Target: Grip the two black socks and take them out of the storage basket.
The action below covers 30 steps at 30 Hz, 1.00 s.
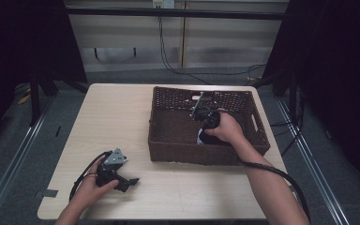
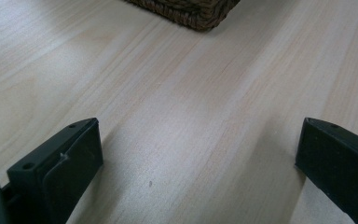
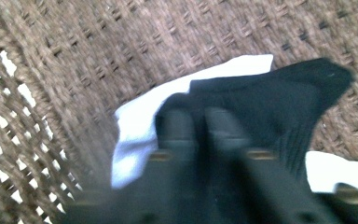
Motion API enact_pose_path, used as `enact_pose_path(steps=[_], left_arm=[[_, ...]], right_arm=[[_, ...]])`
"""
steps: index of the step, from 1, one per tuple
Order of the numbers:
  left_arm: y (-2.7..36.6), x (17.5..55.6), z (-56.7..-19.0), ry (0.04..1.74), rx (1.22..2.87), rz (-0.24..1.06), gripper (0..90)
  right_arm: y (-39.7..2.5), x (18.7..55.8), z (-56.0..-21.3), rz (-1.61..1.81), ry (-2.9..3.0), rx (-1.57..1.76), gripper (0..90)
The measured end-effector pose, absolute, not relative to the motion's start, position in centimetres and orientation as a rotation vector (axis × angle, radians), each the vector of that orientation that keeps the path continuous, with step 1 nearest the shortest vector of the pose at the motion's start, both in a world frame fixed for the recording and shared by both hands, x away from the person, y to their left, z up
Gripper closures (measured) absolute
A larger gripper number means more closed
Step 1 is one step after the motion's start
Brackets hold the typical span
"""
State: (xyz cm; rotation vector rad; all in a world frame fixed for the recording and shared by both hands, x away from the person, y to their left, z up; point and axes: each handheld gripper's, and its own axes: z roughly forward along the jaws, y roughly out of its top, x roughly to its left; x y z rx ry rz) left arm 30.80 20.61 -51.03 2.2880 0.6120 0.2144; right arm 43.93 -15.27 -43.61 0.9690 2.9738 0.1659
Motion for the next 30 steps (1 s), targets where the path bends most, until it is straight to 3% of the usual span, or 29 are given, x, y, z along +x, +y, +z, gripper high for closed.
enact_pose_path(steps=[20, 30], left_arm=[[20.6, 30.8, -51.0, 0.611, 2.291, 0.213, 0.0], [20.6, 30.8, -51.0, 0.612, 2.291, 0.213, 0.0]], right_arm=[[-20.1, 41.7, -32.5, 0.413, 2.938, 0.998, 87.8], [-20.5, 39.1, -26.1, 0.524, 2.885, 0.928, 87.8]])
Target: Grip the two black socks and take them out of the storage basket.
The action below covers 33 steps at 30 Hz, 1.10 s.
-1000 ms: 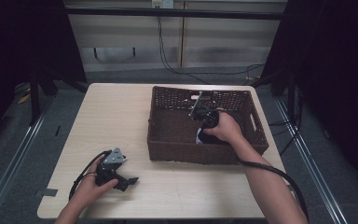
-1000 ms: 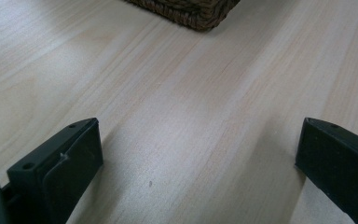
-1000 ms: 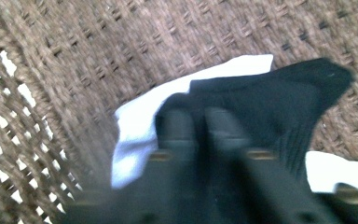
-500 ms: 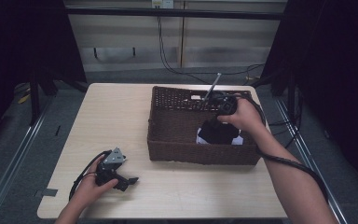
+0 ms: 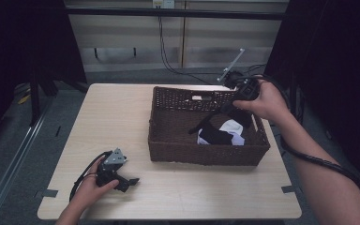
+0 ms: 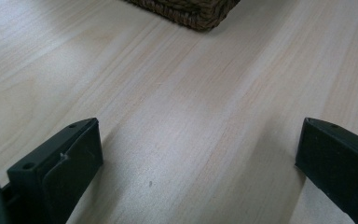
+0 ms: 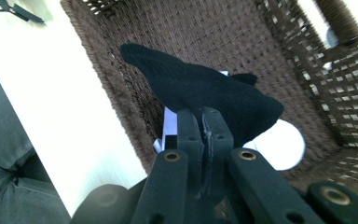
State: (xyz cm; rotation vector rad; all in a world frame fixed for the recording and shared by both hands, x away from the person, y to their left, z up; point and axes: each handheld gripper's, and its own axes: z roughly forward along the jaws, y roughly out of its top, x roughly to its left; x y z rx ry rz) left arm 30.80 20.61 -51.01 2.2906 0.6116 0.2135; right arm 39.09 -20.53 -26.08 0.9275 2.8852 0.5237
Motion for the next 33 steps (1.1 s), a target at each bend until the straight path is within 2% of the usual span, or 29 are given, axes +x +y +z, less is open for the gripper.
enact_pose_path(steps=[8, 16, 20, 30, 33], left_arm=[[20.6, 30.8, -51.0, 0.611, 2.291, 0.214, 0.0], [20.6, 30.8, -51.0, 0.611, 2.291, 0.214, 0.0], [20.6, 30.8, -51.0, 0.611, 2.291, 0.214, 0.0], [20.6, 30.8, -51.0, 0.611, 2.291, 0.213, 0.0], [20.6, 30.8, -51.0, 0.612, 2.288, 0.214, 0.0]], right_arm=[[-20.3, 35.2, -22.7, 0.558, 2.89, 0.82, 87.7], [-20.1, 30.6, -21.4, 0.642, 2.925, 0.708, 87.6], [-19.6, 29.7, -22.9, 0.639, 2.973, 0.666, 87.6], [-16.3, 29.8, -29.1, 0.54, 3.11, 0.592, 86.8], [-15.4, 30.1, -30.5, 0.56, 3.129, 0.591, 79.1]])
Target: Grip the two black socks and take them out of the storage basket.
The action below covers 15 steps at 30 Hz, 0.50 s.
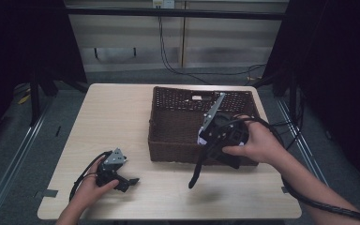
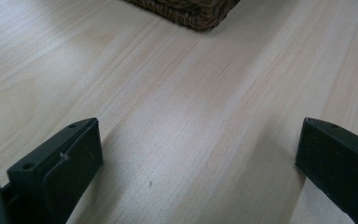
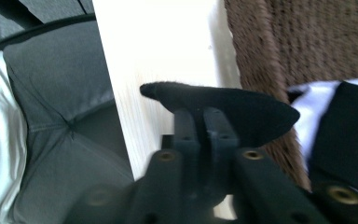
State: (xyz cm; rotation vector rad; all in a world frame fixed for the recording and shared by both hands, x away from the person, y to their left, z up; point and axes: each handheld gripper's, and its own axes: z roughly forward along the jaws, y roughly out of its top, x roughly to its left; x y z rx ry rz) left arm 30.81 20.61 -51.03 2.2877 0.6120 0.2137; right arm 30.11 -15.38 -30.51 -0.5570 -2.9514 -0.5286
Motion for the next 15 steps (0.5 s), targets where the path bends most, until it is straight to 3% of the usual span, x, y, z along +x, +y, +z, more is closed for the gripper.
enact_pose_path(steps=[5, 15], left_arm=[[20.6, 30.8, -51.0, 0.612, 2.288, 0.214, 0.0], [20.6, 30.8, -51.0, 0.611, 2.289, 0.215, 0.0]], right_arm=[[-14.6, 30.4, -31.3, -0.546, -2.937, -0.577, 67.0], [-15.6, 33.1, -31.3, -0.547, -2.96, -0.669, 64.6]])
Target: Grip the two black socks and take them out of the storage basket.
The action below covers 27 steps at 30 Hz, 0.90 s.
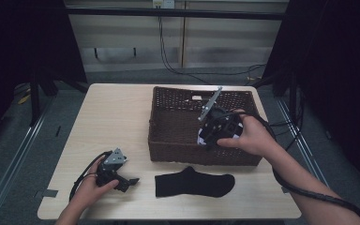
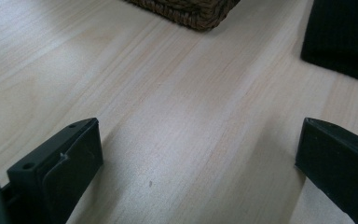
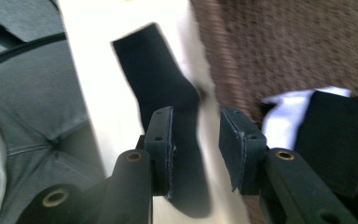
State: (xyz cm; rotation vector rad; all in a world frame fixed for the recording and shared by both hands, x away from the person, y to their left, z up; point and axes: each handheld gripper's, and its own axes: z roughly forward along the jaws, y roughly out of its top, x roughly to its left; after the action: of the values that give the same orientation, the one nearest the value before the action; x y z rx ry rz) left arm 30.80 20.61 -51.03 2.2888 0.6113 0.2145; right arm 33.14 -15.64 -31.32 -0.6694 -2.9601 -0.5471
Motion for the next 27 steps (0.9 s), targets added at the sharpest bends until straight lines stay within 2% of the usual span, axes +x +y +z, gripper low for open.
enact_pose_path(steps=[10, 27], left_arm=[[20.6, 30.8, -51.0, 0.611, 2.291, 0.213, 0.0], [20.6, 30.8, -51.0, 0.612, 2.288, 0.215, 0.0]], right_arm=[[-17.3, 38.1, -32.9, -0.451, -3.006, -0.831, 60.1], [-19.0, 43.1, -40.2, -0.252, -2.999, -1.013, 57.1]])
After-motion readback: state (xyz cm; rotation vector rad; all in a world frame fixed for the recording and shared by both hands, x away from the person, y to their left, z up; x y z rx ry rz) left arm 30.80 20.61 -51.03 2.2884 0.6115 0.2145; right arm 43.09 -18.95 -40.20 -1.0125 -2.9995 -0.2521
